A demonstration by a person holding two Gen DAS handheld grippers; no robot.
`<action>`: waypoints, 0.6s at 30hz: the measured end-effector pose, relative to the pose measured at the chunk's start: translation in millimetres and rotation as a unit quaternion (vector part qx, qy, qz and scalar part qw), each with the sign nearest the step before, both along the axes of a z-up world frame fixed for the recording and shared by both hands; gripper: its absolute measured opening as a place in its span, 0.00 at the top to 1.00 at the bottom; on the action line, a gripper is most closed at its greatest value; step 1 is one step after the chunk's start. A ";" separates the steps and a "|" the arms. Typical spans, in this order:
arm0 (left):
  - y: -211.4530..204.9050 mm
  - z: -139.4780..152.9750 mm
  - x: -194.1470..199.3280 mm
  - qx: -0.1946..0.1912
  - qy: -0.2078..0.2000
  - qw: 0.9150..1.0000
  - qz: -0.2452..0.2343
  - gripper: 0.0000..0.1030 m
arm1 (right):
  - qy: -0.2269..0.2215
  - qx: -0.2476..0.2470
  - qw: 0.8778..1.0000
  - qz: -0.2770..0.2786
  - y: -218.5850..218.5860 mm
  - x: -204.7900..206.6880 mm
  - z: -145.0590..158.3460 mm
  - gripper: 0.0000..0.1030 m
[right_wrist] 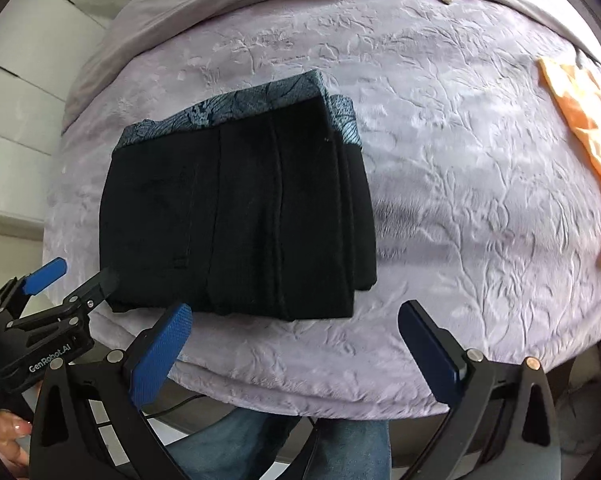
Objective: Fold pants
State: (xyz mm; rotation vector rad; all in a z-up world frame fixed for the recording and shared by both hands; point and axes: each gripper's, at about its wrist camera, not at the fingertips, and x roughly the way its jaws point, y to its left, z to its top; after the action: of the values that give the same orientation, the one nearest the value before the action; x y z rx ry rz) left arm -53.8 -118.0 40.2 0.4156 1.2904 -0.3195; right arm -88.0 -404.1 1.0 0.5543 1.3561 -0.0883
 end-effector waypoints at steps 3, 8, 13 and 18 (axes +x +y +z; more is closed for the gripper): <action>8.0 1.4 -1.9 0.003 -0.007 1.000 0.005 0.11 | 0.004 -0.003 1.000 -0.007 8.5 -1.8 2.6 0.00; 14.8 3.2 -3.2 -0.002 -0.012 1.000 0.006 0.11 | -0.005 -0.027 1.000 -0.004 21.5 -2.0 15.5 0.00; 16.3 6.9 -7.3 -0.011 -0.017 1.000 0.004 0.11 | -0.004 -0.037 0.999 0.002 32.3 -0.1 21.1 0.00; 18.0 8.7 -11.3 -0.012 -0.018 1.000 0.002 0.11 | -0.005 -0.047 0.999 0.006 38.1 -0.2 24.0 0.00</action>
State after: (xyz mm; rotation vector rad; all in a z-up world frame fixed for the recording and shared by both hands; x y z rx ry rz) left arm -65.1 -100.1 48.9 0.3967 1.2508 -0.3212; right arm -88.2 -366.0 24.9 0.4673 1.3375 -0.1382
